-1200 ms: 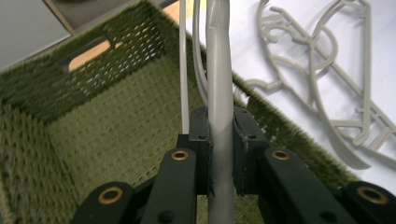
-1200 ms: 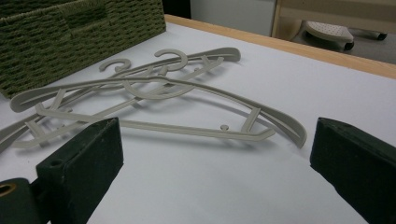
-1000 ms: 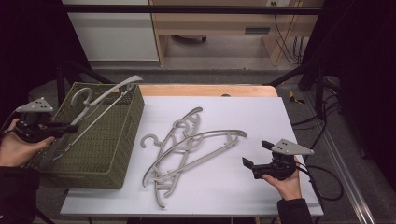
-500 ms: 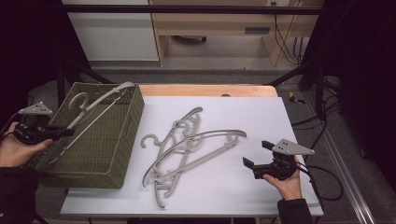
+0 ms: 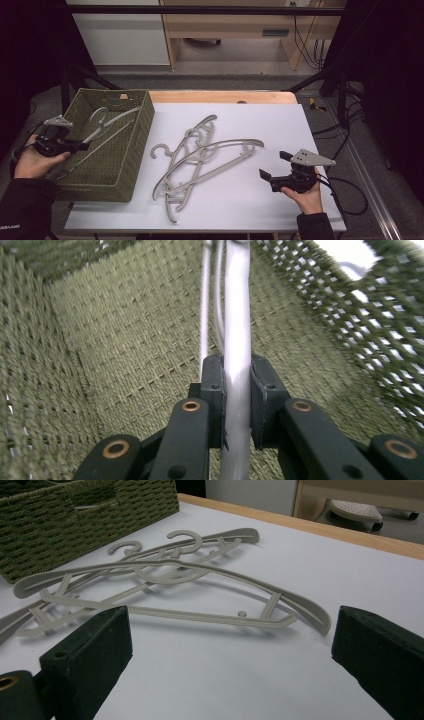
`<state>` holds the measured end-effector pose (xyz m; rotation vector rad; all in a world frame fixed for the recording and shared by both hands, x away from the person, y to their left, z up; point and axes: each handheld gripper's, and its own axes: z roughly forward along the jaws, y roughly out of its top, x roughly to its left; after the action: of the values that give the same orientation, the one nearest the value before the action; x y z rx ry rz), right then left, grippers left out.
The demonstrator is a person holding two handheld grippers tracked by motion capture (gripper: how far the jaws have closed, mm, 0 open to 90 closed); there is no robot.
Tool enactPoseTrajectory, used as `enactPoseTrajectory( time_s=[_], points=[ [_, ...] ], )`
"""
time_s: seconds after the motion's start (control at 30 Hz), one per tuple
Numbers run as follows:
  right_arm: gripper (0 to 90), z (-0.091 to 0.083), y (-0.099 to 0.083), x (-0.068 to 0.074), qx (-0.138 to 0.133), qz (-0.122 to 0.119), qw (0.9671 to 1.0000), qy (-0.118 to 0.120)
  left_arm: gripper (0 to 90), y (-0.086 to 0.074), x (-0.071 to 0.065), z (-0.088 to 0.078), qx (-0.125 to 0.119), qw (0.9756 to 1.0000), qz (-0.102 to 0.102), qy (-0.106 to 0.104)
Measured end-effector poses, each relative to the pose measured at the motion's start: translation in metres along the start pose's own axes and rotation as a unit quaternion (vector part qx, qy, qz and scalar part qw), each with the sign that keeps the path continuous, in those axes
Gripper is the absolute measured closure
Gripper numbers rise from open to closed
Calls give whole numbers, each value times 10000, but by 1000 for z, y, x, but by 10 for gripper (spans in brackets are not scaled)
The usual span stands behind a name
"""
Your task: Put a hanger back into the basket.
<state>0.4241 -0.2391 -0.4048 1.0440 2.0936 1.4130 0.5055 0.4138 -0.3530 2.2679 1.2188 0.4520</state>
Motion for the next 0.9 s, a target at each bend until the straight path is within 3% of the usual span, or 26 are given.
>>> enactPoseTrajectory(
  time_s=[0.13, 0.17, 0.2, 0.23, 0.27, 0.37, 0.4, 0.43, 0.47, 0.5, 0.53, 0.63, 0.73, 0.8, 0.9],
  points=[
    [32, 0, 0, 0, 0, -5, 10000, 9, 780, 0, 2, 8, 90, 9997, -201, 47],
    [32, 0, 0, 0, 5, -3, 10000, 18, 777, -1, 5, 10, 84, 9991, -315, 255],
    [32, 0, 0, 0, 5, -3, 10000, 18, 774, -1, 5, 10, 84, 9991, -315, 255],
    [32, 0, 0, 0, 11, 4, 10000, 39, 769, -4, 10, 10, 82, 9976, -491, 489],
    [32, 0, 0, 0, 11, 4, 10000, 39, 765, -4, 10, 10, 82, 9976, -491, 489],
    [32, 1, 0, 0, 17, -15, 10000, 13, 758, -8, 17, 12, 277, 9927, -747, 907],
    [32, 1, 0, 0, 17, -15, 10000, 13, 760, -8, 17, 12, 277, 9927, -747, 907],
    [32, 1, 0, 0, 21, -13, 10000, 24, 755, -10, 21, 13, 380, 9908, -803, 1019],
    [32, 1, 0, 0, 21, -13, 10000, 24, 748, -10, 21, 13, 380, 9908, -803, 1019],
    [32, 1, 0, 0, 20, -15, 10000, 21, 715, -13, 24, 13, 379, 9888, -860, 1164],
    [32, 1, 0, 0, 20, -15, 10000, 21, 705, -13, 24, 13, 379, 9888, -860, 1164],
    [32, 1, 0, 0, 17, -5, 10000, 26, 691, -15, 25, 4, 161, 9883, -1005, 1132],
    [32, 0, 0, 1, 18, 8, 10000, 18, 639, -14, 23, -4, 30, 9893, -961, 1102],
    [32, 0, 0, 0, 2, 5, 10000, 9, 590, -10, 15, -16, -323, 9904, -889, 1007],
    [32, -1, 0, 0, -24, 16, 10000, 0, 521, -5, 0, -26, -763, 9900, -797, 881]
  ],
)
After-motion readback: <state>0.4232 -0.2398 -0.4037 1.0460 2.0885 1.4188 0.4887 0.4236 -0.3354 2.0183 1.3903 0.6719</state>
